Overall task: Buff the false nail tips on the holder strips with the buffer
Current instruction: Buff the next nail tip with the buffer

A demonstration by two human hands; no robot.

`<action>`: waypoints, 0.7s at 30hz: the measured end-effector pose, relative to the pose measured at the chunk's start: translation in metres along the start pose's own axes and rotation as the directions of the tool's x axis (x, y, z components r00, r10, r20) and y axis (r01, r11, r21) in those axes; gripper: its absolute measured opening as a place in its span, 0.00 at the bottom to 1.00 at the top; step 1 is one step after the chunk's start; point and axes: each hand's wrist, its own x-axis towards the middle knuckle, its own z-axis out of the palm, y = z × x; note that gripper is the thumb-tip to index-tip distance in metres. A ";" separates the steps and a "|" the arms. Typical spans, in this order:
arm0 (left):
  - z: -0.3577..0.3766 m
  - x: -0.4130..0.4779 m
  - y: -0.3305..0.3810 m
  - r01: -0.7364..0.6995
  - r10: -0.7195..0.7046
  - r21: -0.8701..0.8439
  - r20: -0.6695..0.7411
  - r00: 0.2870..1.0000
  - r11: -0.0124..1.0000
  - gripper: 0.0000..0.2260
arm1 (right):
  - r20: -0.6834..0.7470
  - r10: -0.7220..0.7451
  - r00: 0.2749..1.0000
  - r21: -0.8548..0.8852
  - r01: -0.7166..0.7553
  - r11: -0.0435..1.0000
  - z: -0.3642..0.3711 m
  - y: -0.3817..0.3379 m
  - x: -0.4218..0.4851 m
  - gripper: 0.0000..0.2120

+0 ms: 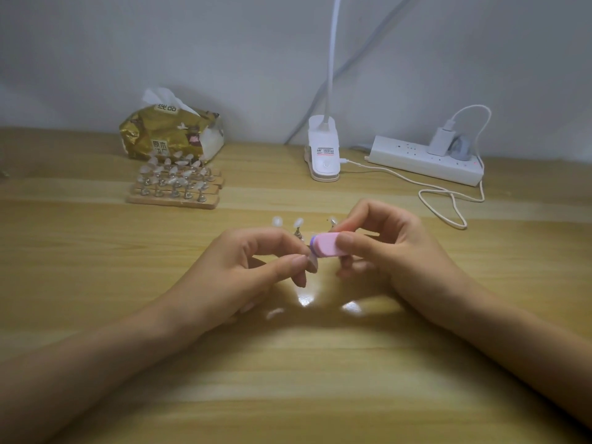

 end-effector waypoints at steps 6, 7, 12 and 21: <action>0.000 0.000 0.001 0.013 -0.013 0.003 -0.009 1.000 1.000 0.05 | 0.048 -0.016 0.999 -0.041 0.018 0.999 0.002 0.001 0.000 0.07; 0.000 0.000 0.001 0.012 -0.012 -0.001 -0.007 1.000 1.000 0.05 | 0.028 -0.014 1.000 -0.024 0.014 1.000 0.001 0.001 0.000 0.06; 0.000 0.000 0.002 0.024 -0.024 -0.019 -0.010 1.000 1.000 0.06 | 0.097 -0.029 0.995 -0.036 0.033 0.999 0.007 0.004 -0.002 0.07; -0.001 0.001 0.001 0.023 -0.023 -0.017 -0.011 1.000 1.000 0.05 | 0.057 -0.037 0.998 -0.035 0.039 0.999 0.003 0.002 -0.001 0.06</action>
